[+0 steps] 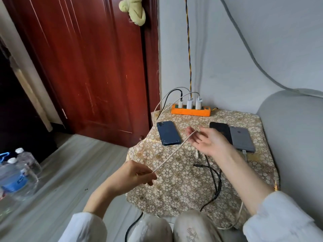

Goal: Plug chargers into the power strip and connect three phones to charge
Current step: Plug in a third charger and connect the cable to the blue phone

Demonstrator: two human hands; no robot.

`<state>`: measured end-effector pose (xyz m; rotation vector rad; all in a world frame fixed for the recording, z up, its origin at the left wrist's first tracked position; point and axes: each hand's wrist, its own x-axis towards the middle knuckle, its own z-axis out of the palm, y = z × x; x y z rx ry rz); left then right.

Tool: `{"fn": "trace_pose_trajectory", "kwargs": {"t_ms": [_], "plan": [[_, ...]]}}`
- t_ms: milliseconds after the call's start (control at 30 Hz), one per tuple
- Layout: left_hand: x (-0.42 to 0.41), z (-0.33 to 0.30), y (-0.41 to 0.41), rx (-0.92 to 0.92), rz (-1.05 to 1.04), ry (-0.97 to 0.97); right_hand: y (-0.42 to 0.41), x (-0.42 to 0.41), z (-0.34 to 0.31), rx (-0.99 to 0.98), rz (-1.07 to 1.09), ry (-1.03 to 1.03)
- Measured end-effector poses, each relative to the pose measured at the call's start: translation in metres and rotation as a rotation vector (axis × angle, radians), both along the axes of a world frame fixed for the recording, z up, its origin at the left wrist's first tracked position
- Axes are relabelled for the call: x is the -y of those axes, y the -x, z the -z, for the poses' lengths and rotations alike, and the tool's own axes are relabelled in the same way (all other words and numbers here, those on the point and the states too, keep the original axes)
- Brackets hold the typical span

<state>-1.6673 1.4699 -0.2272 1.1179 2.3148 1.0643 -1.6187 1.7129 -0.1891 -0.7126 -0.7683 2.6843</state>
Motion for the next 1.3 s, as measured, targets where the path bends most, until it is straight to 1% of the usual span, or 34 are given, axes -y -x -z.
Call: {"fn": "trace_pose_trajectory", "kwargs": {"t_ms": [67,133,233,300,333,367,433,500,567,667,733,867,967,1067,1133,1167,1300], "plan": [[0.002,0.001,0.003,0.015,0.013,0.048,-0.003,0.001,0.001,0.046,0.005,0.063],[0.003,0.003,0.004,0.052,0.019,0.086,-0.005,0.001,0.003,0.071,-0.016,0.034],[0.002,0.008,0.008,0.066,0.012,0.136,-0.005,0.007,-0.006,0.028,-0.041,-0.142],[0.001,0.011,0.011,0.082,0.03,0.161,-0.003,0.008,-0.012,0.029,0.013,-0.359],[0.0,0.013,0.011,0.118,0.055,0.164,-0.003,0.006,-0.012,0.051,0.052,-0.435],[-0.001,0.016,0.012,0.181,0.082,0.151,-0.004,0.003,-0.01,0.073,0.053,-0.452],[-0.006,0.023,0.011,0.348,0.082,0.047,-0.007,-0.004,0.002,0.1,-0.032,-0.405],[-0.017,0.03,0.015,0.427,-0.036,-0.094,-0.01,-0.012,0.018,0.135,-0.082,-0.399],[-0.033,0.036,0.025,0.521,-0.221,-0.24,-0.011,-0.015,0.031,0.125,-0.112,-0.415],[-0.061,0.038,0.04,0.827,-0.449,-0.455,-0.012,-0.015,0.038,0.081,-0.143,-0.506],[-0.08,0.038,0.049,0.933,-0.514,-0.523,-0.011,-0.015,0.039,0.088,-0.158,-0.583],[-0.113,0.033,0.059,0.997,-0.614,-0.622,-0.014,-0.016,0.039,0.102,-0.159,-0.756],[-0.128,0.03,0.063,1.003,-0.738,-0.622,-0.018,-0.017,0.045,0.113,-0.151,-0.922],[-0.133,0.027,0.064,0.991,-0.818,-0.632,-0.021,-0.016,0.05,0.127,-0.163,-0.999],[-0.13,0.026,0.062,1.008,-0.811,-0.61,-0.022,-0.015,0.054,0.144,-0.194,-1.037],[-0.127,0.027,0.06,1.039,-0.775,-0.59,-0.022,-0.014,0.056,0.151,-0.21,-1.052],[-0.109,0.032,0.05,1.164,-0.553,-0.473,-0.023,-0.007,0.066,0.154,-0.245,-1.122]]}}
